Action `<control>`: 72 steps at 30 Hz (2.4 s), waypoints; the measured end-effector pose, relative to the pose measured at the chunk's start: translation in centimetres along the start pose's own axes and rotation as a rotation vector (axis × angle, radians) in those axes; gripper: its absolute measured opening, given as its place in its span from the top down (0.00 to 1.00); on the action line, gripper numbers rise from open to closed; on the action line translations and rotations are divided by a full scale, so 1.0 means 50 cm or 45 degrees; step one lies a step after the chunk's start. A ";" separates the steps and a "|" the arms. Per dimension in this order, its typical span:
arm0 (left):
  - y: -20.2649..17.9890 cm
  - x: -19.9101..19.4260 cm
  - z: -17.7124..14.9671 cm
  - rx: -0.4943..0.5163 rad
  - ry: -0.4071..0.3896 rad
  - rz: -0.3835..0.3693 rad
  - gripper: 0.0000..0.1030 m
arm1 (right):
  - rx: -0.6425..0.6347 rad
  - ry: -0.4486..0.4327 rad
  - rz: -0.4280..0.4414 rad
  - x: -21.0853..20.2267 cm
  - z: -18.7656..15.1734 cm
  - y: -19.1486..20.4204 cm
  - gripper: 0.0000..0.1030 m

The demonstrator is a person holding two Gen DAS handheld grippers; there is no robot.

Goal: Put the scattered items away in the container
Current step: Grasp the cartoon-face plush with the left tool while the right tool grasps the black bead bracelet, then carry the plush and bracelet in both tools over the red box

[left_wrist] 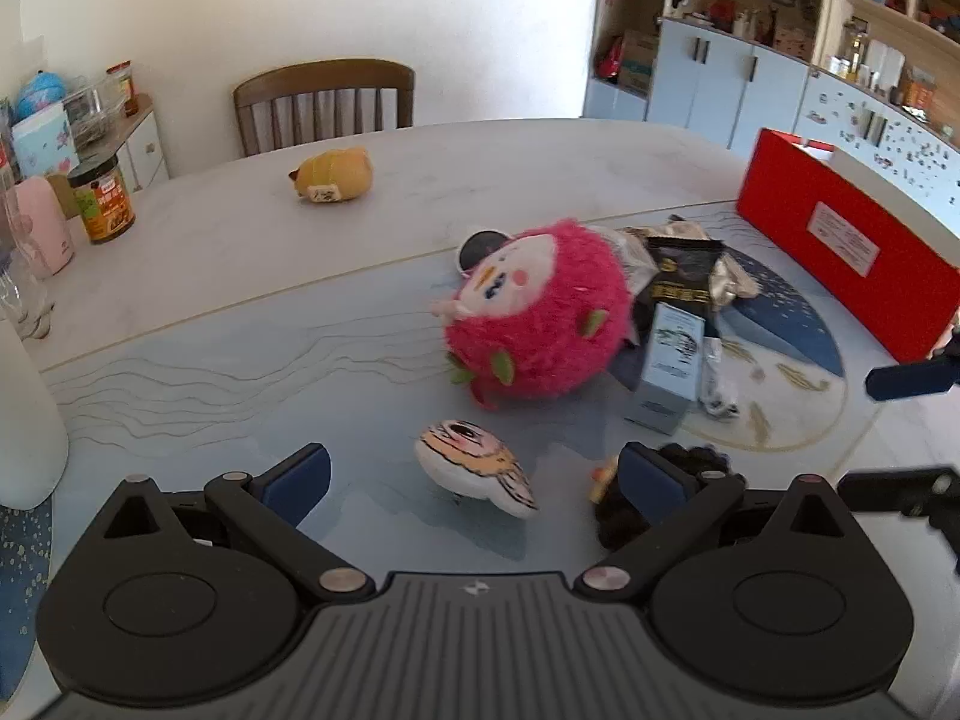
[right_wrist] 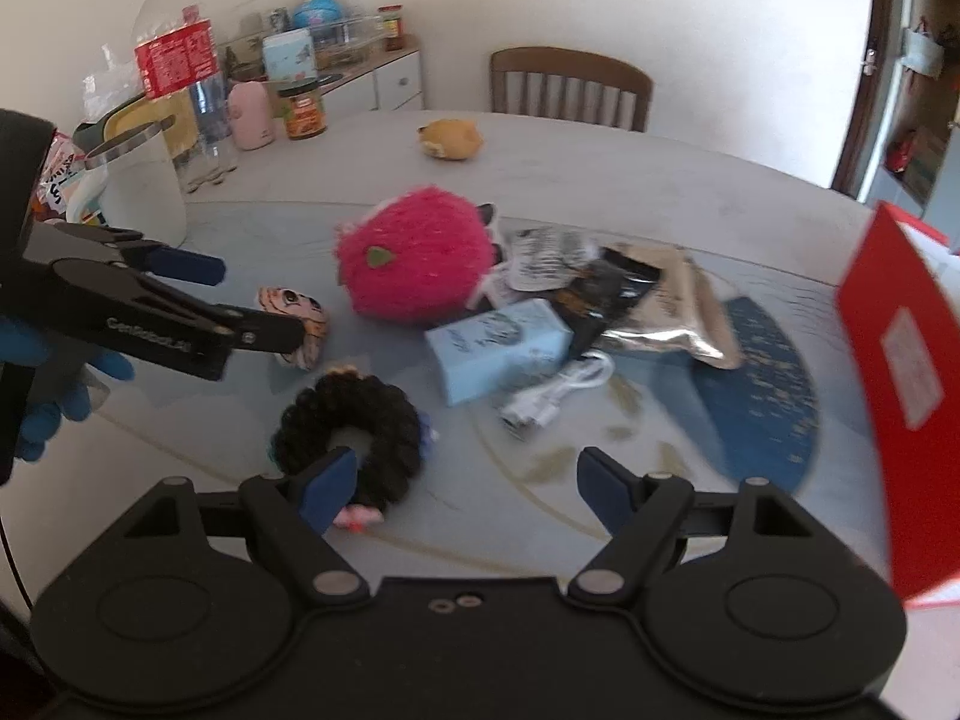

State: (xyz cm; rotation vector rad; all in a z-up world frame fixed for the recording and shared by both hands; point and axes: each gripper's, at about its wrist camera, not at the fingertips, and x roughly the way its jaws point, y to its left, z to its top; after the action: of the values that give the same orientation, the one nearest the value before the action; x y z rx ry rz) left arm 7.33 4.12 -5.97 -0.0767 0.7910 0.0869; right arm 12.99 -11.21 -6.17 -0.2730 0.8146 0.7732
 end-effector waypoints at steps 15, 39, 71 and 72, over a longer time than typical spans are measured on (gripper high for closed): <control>0.007 0.051 0.003 -0.027 0.058 -0.047 0.42 | 0.043 0.106 0.039 0.092 0.012 0.024 0.00; -0.021 -0.089 0.029 0.016 -0.082 -0.180 0.68 | 0.103 -0.104 -0.140 -0.085 0.040 0.008 0.00; -0.554 -0.033 0.359 0.488 -0.297 -0.573 0.68 | 0.270 -0.378 -0.574 -0.330 0.022 -0.482 0.00; -0.576 -0.018 0.364 0.495 -0.285 -0.571 0.68 | 0.272 -0.366 -0.570 -0.323 0.018 -0.499 0.00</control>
State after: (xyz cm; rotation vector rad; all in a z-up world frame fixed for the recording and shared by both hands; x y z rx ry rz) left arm 22.60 -22.71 8.47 0.1231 0.5408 -0.4754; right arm 24.18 -36.51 4.74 -0.1399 0.5295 0.2913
